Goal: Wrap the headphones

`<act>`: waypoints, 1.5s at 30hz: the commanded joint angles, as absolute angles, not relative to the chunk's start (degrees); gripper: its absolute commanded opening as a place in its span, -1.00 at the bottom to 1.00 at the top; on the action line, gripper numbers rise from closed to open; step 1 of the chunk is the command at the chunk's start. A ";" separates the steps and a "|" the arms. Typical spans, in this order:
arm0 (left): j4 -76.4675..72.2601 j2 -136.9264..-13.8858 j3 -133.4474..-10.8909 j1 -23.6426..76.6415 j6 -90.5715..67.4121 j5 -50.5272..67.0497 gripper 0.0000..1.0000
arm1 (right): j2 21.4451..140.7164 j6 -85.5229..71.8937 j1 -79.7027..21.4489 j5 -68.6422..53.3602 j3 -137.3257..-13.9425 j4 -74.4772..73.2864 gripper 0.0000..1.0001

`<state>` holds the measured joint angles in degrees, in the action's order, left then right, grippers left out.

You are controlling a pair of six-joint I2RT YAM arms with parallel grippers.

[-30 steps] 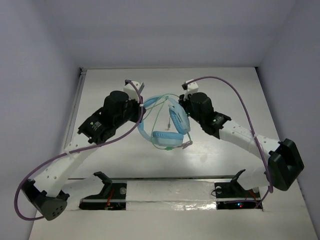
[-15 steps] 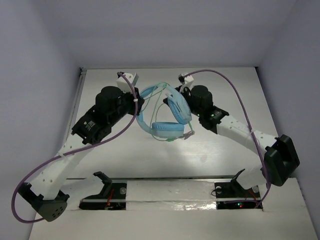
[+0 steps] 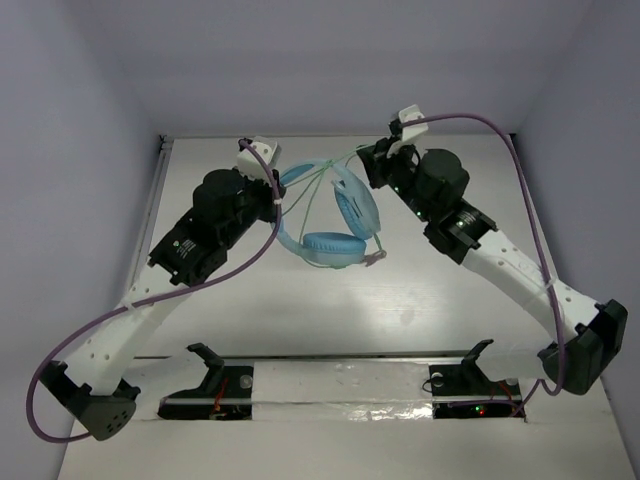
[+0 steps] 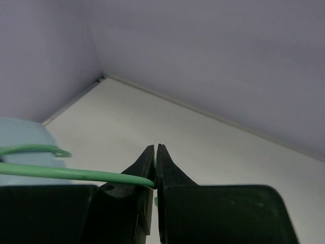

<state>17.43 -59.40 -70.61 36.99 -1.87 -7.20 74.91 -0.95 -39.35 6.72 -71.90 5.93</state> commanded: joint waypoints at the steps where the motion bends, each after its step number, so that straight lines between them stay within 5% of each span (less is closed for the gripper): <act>1: 10.11 -56.95 -69.62 36.56 -2.11 -5.89 -1.00 | 72.77 4.13 -39.46 7.47 -76.37 6.51 -0.82; 8: 8.62 -54.58 -67.86 36.56 -2.98 -2.93 -1.00 | 66.29 -4.29 -39.46 5.01 -64.11 13.61 -0.85; 15: 7.91 -52.56 -68.29 36.56 -5.80 5.44 -1.00 | 73.13 -3.33 -39.46 10.46 -67.25 8.51 -0.95; 21: 8.18 -51.94 -69.70 36.56 -8.17 1.15 -1.00 | 70.67 -8.59 -39.46 6.95 -60.92 12.20 -0.95; 35: -3.16 -50.89 -63.21 36.56 -18.01 0.98 -1.00 | 76.28 -23.64 -39.46 -11.59 -49.40 33.21 -0.37; 45: -8.18 -49.75 -59.15 36.56 -24.61 -8.77 -1.00 | 82.00 -34.79 -39.46 -21.71 -41.50 47.62 -0.46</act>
